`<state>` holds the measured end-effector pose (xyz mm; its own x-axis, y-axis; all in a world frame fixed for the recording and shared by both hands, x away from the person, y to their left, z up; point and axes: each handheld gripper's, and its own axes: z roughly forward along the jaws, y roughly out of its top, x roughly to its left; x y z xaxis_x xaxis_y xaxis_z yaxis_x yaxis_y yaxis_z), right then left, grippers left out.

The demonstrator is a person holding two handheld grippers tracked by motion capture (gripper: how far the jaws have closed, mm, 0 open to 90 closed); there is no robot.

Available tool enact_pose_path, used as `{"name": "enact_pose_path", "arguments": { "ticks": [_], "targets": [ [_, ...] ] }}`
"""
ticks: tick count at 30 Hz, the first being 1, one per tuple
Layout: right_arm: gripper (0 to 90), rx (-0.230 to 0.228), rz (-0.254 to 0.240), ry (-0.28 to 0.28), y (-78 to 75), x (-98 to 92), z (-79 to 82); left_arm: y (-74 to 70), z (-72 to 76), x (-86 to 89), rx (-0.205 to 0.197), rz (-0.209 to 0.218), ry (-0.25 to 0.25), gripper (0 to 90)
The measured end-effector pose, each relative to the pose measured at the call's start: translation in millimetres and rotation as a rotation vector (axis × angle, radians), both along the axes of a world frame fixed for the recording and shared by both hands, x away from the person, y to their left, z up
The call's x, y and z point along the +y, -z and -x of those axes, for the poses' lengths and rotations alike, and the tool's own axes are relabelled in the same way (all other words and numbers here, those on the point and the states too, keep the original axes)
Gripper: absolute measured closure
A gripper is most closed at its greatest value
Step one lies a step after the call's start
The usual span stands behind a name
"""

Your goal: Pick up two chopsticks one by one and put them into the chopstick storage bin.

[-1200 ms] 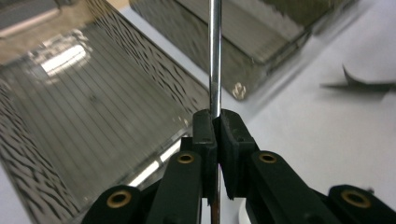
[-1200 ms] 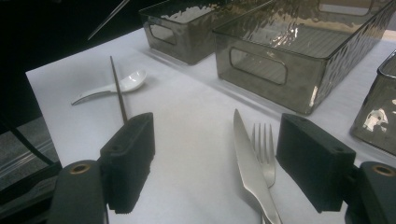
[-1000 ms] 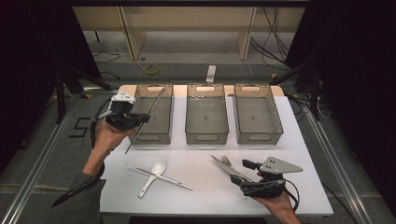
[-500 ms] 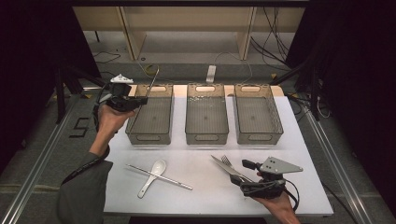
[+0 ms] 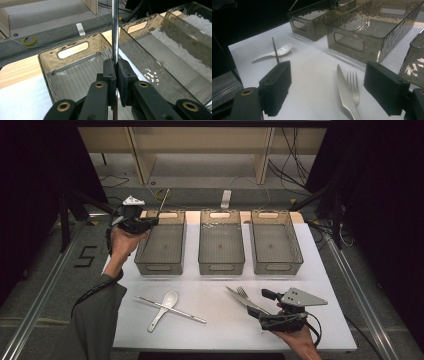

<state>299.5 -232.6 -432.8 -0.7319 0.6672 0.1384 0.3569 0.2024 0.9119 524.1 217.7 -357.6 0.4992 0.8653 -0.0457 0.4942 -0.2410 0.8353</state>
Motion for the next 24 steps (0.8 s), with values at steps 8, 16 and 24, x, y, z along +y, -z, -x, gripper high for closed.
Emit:
{"name": "enact_pose_path", "arguments": {
  "ticks": [8,16,24],
  "targets": [
    [22.8,-0.001,-0.001,0.0,-0.4,0.2,0.6,14.2,-2.7,0.2,0.023,-0.019,-0.006,84.6],
    [23.0,0.002,0.003,-0.007,-0.1,1.2,0.7,25.5,-0.4,-0.4,0.019,-0.029,-0.017,83.6],
    [23.3,0.008,0.004,-0.006,0.2,0.9,0.5,31.8,0.9,-5.8,0.069,-0.094,-0.035,65.3]
  ]
}}
